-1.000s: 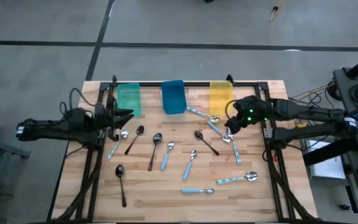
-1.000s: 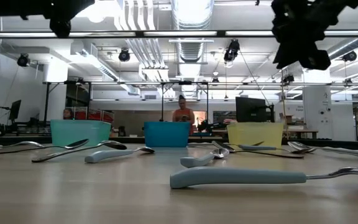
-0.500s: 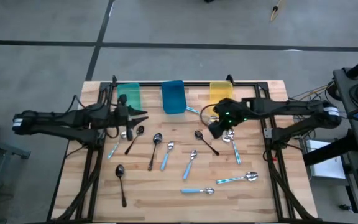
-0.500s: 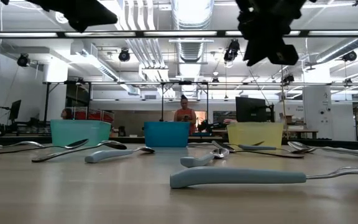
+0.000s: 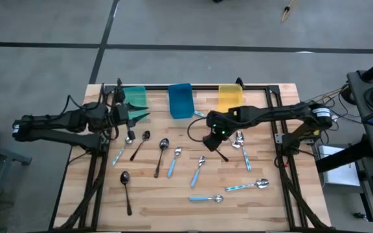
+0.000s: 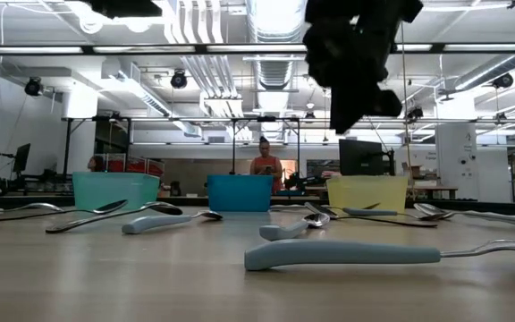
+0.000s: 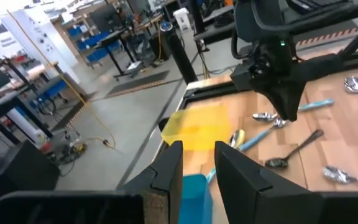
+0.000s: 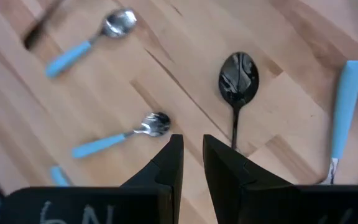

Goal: Sort silverware by color (type)
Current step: Put the black spoon into the yellow bin

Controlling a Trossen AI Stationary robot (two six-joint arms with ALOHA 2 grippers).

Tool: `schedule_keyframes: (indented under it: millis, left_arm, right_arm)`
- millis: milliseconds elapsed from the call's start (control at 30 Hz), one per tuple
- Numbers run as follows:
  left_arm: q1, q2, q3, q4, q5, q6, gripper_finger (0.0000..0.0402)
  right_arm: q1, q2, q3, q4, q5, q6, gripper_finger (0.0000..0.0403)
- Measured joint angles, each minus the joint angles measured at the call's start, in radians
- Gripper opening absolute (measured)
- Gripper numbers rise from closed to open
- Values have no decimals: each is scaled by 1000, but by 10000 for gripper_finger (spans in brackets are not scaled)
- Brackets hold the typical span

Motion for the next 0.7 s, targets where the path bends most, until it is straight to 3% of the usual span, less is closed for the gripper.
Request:
schedule_keyframes:
  millis: [533, 700]
  left_arm:
    - [0, -83, -51, -6, -27, -6, 75]
    - [0, -80, -52, -12, -27, 1, 75]
  right_arm:
    - [0, 260, 107, -7, -53, -83, 52]
    - [-2, 314, 166, -100, -52, -24, 52]
